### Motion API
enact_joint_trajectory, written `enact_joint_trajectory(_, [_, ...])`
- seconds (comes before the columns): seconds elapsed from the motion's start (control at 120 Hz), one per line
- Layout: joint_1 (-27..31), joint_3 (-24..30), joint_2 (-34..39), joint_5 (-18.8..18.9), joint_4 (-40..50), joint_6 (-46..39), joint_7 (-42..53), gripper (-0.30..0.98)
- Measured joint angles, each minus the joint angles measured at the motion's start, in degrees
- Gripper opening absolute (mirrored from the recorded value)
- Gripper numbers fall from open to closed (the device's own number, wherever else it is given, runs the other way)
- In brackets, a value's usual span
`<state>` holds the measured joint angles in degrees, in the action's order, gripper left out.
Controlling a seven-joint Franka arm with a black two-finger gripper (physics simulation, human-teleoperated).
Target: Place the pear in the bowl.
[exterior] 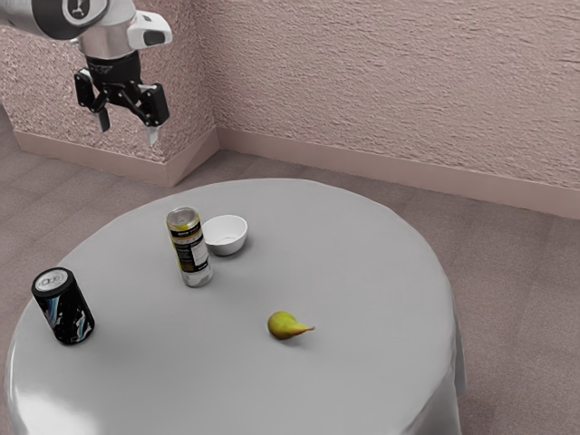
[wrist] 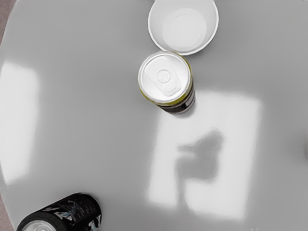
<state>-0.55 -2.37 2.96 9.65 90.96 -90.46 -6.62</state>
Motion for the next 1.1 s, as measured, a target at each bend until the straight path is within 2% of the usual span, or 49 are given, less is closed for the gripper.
enact_joint_trajectory(0.2, [-0.06,0.05,-0.02,-0.12,0.54,-0.15,-0.54,0.69])
enact_joint_trajectory(0.433, [0.15,0.62,-3.29,-5.77,6.67,-4.73,-3.02,0.69])
enact_joint_trajectory(0.633, [-1.08,0.97,-5.62,-15.52,12.89,-10.19,-15.12,0.69])
enact_joint_trajectory(0.892, [-8.72,1.02,-5.59,-21.86,24.44,-20.98,-30.52,0.69])
enact_joint_trajectory(1.1, [-9.50,1.05,-5.57,-26.89,31.95,-30.19,-40.36,0.69])
